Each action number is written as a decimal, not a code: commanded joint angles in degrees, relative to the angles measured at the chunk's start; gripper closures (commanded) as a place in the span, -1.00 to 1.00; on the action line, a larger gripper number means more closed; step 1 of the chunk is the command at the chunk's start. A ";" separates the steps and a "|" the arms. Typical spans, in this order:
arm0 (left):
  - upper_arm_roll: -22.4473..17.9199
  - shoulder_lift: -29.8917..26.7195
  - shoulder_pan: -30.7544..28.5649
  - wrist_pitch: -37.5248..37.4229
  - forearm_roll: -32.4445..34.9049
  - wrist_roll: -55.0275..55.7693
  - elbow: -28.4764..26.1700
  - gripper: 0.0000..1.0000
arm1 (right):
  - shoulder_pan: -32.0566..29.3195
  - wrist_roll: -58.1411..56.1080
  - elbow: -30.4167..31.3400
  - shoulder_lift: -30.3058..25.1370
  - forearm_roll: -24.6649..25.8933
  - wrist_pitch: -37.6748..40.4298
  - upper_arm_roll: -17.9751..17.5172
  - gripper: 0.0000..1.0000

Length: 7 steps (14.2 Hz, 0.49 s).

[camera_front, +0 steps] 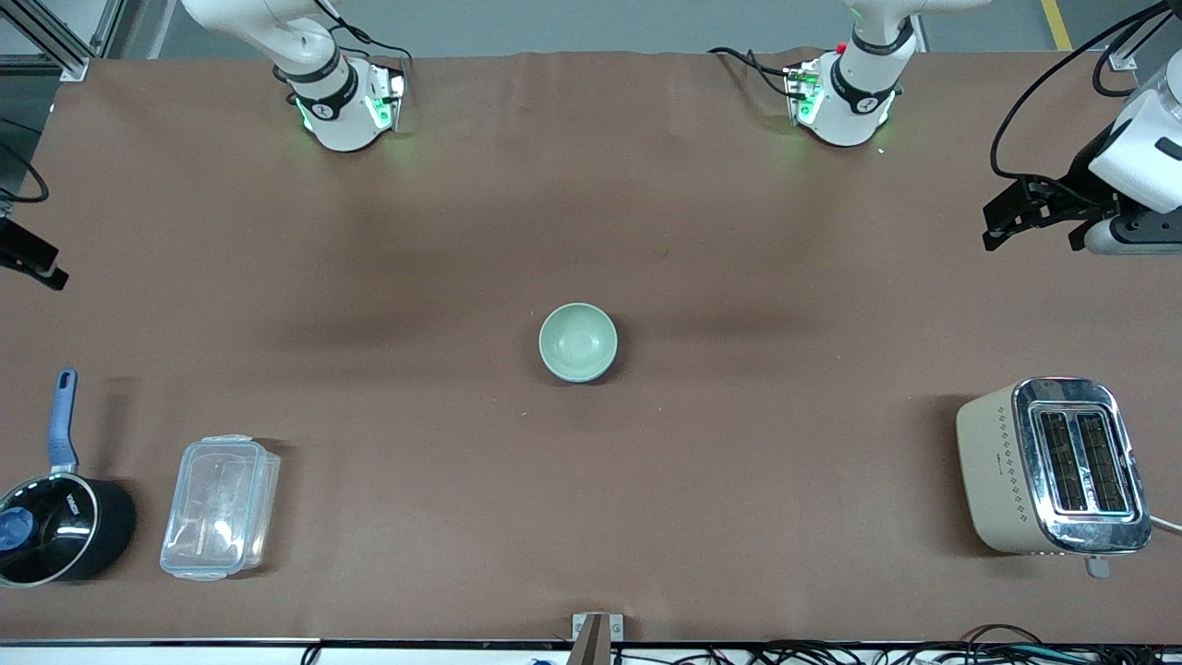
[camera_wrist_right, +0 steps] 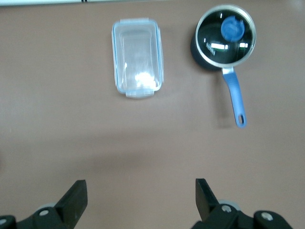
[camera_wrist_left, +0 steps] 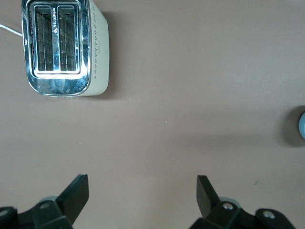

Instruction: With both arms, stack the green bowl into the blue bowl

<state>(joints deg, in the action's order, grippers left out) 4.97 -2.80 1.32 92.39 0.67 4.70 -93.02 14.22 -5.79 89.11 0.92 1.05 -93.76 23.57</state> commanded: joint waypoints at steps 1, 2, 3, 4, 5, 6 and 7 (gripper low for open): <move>-0.04 -0.54 -0.35 -1.78 -1.03 -1.10 0.82 -1.00 | -10.67 -0.10 -1.40 0.93 1.68 3.93 -10.95 -1.00; -0.04 -0.63 -0.35 -1.86 -1.03 -1.01 0.74 -1.00 | -12.97 -0.10 -1.23 0.58 1.68 4.02 -13.52 -1.00; -0.04 -0.63 -0.35 -1.87 -1.03 -1.01 0.73 -1.00 | -15.17 -0.01 -0.96 0.40 1.24 4.02 -14.94 -1.00; 0.04 -0.63 -0.35 -1.87 -1.03 -1.01 0.82 -1.00 | -16.76 -0.27 0.26 0.05 0.54 4.02 -16.09 -1.00; -0.04 -0.71 -0.35 -1.87 -1.03 -1.01 0.82 -1.00 | -18.08 -0.36 2.71 -1.87 -0.07 2.89 -17.92 -1.00; -0.04 -0.71 -0.35 -1.87 -1.03 -1.01 0.74 -1.00 | -18.96 -0.54 3.86 -3.02 -0.08 1.58 -19.25 -1.00; -0.04 -0.71 -0.35 -1.87 -0.94 -0.93 0.82 -1.00 | -19.23 -0.63 3.87 -3.03 -0.08 1.30 -20.22 -1.00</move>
<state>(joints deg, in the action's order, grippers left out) 4.96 -2.82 1.31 91.82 0.67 4.70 -92.82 -2.76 -6.02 89.88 0.77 1.30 -90.98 6.71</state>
